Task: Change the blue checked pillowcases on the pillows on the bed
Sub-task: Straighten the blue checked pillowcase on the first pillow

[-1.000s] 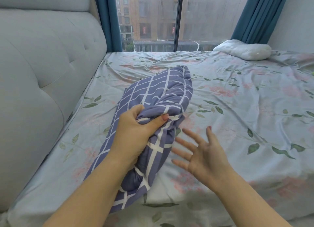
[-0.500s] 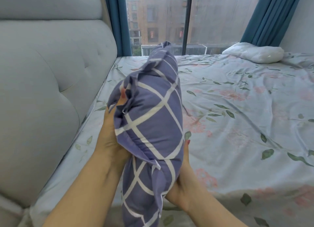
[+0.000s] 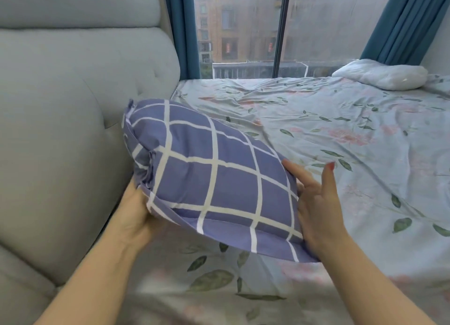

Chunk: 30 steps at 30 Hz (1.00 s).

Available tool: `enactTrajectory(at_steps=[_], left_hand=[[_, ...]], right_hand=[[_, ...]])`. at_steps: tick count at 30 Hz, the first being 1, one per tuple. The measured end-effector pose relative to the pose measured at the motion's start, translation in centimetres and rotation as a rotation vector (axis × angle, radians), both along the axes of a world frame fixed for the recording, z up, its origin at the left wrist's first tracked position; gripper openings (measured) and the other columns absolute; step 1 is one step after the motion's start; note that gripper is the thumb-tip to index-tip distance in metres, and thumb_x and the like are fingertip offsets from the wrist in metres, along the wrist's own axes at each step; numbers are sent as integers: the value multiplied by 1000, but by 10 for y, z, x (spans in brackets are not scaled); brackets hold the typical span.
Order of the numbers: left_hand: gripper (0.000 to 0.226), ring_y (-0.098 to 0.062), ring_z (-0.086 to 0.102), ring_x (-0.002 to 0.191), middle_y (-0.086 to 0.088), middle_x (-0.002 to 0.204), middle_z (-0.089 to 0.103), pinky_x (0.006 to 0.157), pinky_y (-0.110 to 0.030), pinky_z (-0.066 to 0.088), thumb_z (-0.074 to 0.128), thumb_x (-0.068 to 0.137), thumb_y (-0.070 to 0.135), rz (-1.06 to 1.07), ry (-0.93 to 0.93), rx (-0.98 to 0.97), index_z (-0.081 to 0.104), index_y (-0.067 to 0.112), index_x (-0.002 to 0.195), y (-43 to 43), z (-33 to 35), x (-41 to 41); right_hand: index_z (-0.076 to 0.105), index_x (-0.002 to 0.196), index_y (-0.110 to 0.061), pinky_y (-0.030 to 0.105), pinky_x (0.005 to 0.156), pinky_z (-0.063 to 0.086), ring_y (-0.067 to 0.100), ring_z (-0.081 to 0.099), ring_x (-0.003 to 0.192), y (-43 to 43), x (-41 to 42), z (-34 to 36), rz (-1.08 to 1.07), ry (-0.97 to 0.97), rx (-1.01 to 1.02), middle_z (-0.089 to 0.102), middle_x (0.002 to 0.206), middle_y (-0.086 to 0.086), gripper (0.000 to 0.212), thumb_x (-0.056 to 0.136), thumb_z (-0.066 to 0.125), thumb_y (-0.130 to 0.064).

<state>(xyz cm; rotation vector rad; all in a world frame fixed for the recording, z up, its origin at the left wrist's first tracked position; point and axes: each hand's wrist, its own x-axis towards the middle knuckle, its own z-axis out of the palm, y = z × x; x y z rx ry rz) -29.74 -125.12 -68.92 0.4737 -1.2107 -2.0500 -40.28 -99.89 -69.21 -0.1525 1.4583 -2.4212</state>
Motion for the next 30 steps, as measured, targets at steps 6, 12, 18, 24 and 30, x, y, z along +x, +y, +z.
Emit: enactTrajectory(at_steps=[6,12,18,24,30], left_hand=[[61,-3,58,120,0,131,64,105,-22,43,51,88,66,-480,18,106,72,18,120,-42,21,45],[44,-19,74,87,-3,107,75,78,-37,56,65,82,48,-337,-635,-174,61,29,121,-43,3,48],[50,-9,64,89,8,106,68,79,-23,47,71,82,51,-142,-717,-351,61,24,123,-38,-4,35],[17,-10,67,84,9,99,71,72,-25,52,64,93,28,-277,-649,-294,61,27,109,-27,-14,28],[70,-33,72,90,-15,97,75,89,-47,56,83,65,46,-269,-815,-127,66,4,117,-36,-20,26]], right_hand=[[70,116,-22,39,73,54,23,64,75,-1,-1,-16,-73,-119,249,65,107,7,61,94,33,-66],[43,140,-35,32,55,42,24,52,62,-8,3,-27,137,-261,580,61,110,14,65,90,27,-74],[69,102,-24,36,84,55,23,69,87,-20,9,-33,162,-138,766,75,96,3,64,81,41,-78],[66,89,6,29,63,49,18,64,67,1,9,-11,-81,195,648,70,85,22,71,80,54,-63],[70,93,-1,33,73,51,22,68,77,17,0,-26,76,51,833,73,91,16,70,85,48,-67]])
